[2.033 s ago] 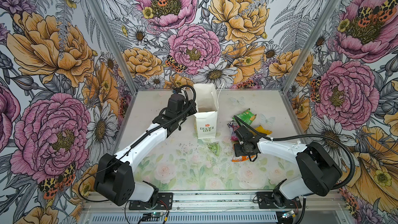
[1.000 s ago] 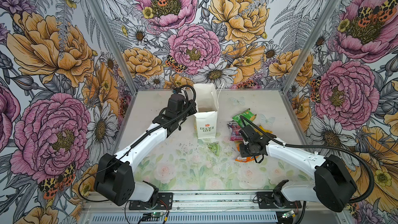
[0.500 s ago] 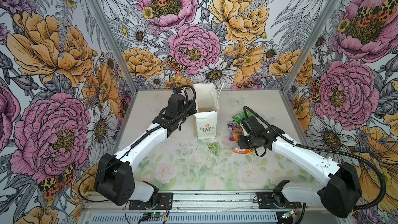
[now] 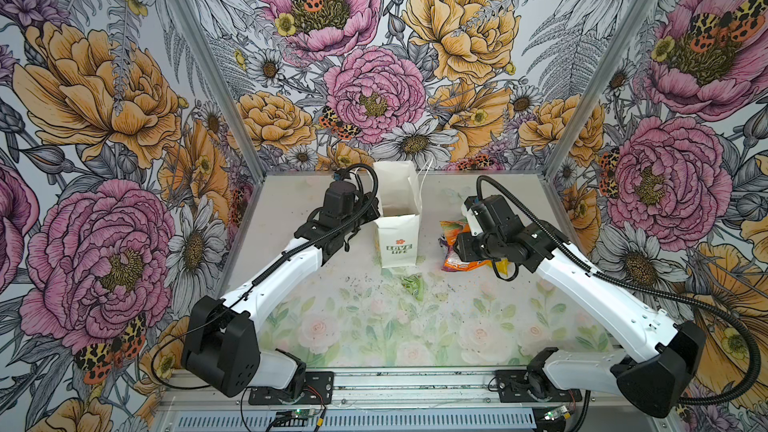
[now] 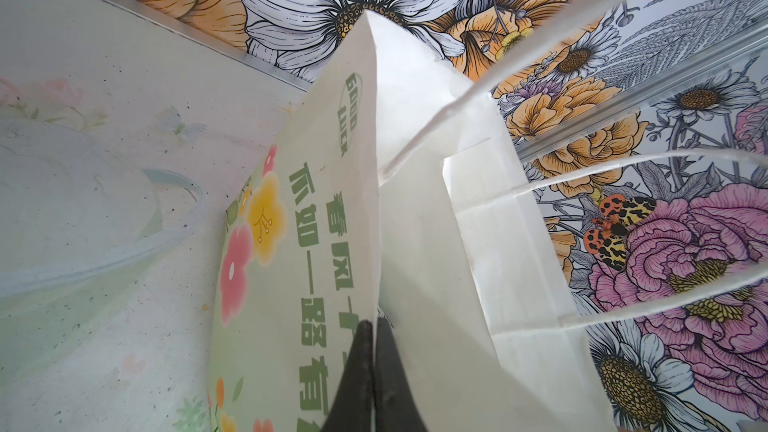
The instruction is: Place the snacks into the paper bag
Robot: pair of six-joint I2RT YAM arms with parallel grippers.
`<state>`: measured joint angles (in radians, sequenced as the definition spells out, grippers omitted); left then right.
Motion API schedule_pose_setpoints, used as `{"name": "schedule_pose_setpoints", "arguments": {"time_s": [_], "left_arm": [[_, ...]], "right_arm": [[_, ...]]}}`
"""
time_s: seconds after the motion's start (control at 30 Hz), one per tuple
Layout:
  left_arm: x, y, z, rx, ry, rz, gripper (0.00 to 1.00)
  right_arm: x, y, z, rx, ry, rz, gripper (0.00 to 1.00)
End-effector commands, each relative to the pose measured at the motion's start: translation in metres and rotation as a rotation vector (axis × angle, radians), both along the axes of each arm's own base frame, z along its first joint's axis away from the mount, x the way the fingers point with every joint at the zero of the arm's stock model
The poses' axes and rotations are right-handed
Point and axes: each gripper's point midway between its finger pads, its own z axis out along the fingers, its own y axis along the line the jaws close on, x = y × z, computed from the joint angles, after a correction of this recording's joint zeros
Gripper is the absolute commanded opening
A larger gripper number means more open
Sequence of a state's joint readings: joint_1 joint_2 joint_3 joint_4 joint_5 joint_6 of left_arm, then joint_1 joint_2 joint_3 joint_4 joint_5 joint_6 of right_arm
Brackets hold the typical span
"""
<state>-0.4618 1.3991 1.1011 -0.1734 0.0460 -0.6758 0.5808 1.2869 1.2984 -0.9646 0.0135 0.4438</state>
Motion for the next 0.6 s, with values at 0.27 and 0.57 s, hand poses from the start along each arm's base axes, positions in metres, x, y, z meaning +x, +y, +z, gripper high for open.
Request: {"name": "schedule_pose_setpoints", "arguments": {"time_s": [0.27, 0.57], "left_arm": [[-0.003, -0.009, 0.008, -0.025, -0.02, -0.037, 0.0], [-0.003, -0.007, 0.012, -0.026, -0.029, -0.034, 0.0]], "right_arm": [[0.033, 0.02, 0.078, 0.072, -0.173, 0.045, 0.45], [0.049, 0.029, 0.123, 0.104, -0.272, 0.055, 0.44]]}}
